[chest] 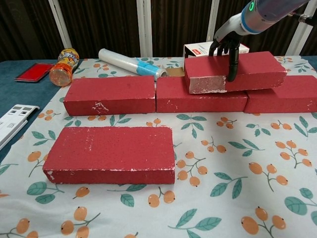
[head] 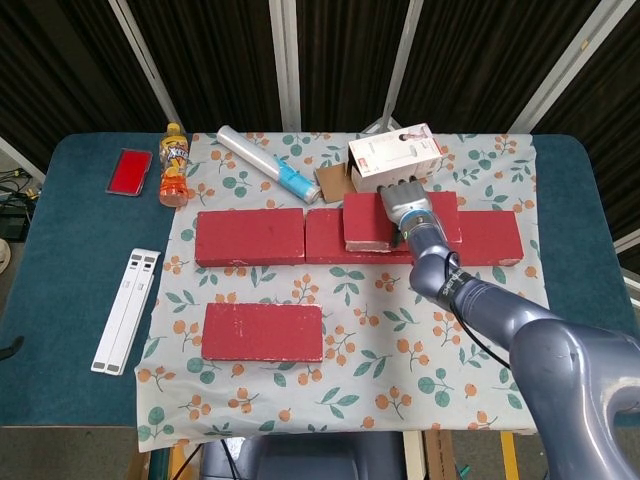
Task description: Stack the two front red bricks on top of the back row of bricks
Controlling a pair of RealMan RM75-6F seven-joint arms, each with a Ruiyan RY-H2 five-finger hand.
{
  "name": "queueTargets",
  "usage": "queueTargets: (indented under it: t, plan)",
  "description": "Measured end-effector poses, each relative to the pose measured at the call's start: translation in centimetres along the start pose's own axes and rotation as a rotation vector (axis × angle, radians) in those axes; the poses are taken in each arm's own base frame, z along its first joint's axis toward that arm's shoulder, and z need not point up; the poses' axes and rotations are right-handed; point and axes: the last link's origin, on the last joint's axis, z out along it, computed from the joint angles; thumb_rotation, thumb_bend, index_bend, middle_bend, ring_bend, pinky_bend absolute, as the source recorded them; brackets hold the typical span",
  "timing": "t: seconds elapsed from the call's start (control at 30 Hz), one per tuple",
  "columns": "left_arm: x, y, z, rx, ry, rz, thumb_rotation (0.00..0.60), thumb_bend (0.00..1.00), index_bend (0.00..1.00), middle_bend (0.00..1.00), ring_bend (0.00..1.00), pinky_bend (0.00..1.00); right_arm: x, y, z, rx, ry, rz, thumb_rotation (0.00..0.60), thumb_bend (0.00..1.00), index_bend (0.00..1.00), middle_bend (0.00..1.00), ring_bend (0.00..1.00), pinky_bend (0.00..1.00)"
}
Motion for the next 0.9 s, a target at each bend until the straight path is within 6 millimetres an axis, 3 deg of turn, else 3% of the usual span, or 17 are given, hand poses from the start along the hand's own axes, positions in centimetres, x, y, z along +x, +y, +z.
queueTargets:
  t: [0.9]
  plan:
    - [-0.19, 0.02, 0.07, 0.009, -0.002, 0.012, 0.6, 0.08, 0.11, 0.02, 0.02, 0.16, -0.83, 0.77, 0.44, 0.033, -0.019, 0.04, 0.6, 0.21, 0.51, 0.31, 0.08, 0.0]
